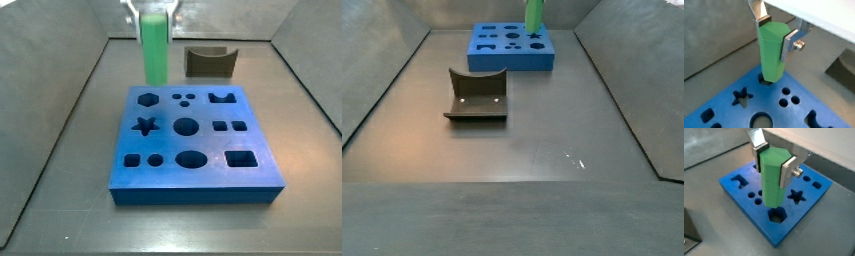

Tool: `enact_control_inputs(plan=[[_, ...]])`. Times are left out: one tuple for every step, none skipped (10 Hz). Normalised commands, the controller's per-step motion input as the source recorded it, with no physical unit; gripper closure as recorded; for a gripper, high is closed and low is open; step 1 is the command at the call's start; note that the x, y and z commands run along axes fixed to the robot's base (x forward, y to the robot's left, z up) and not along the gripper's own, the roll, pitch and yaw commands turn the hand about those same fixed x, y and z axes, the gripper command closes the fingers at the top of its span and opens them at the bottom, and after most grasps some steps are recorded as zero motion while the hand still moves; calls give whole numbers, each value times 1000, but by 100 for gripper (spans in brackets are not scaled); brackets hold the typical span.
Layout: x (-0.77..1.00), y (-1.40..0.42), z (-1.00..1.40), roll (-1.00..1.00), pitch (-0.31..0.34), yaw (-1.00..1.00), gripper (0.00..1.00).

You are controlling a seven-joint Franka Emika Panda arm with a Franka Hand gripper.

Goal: Insert the hexagon object.

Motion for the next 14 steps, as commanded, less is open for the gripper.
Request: enact_control_inputs(plan=[[-357,-11,-343,90,-194,40,100],[-251,0,-283,33,-174,17,100],[-126,0,-260,0,-111,14,100],[-26,0,-209,0,-63,11,100],[49,0,-194,0,0,0,100],[17,0,-214,73,0,0,100],[0,0,-240,76,0,0,100],[0,0,-354,20,-11,0,100],[114,0,-454,21,0,0,100],[191,0,-440,37,0,0,100],[243,20,-440,36,7,0,100],[194,9,-434,44,0,0,100],[91,0,-477,56,0,0,100],[0,0,-560,53,-73,0,100]])
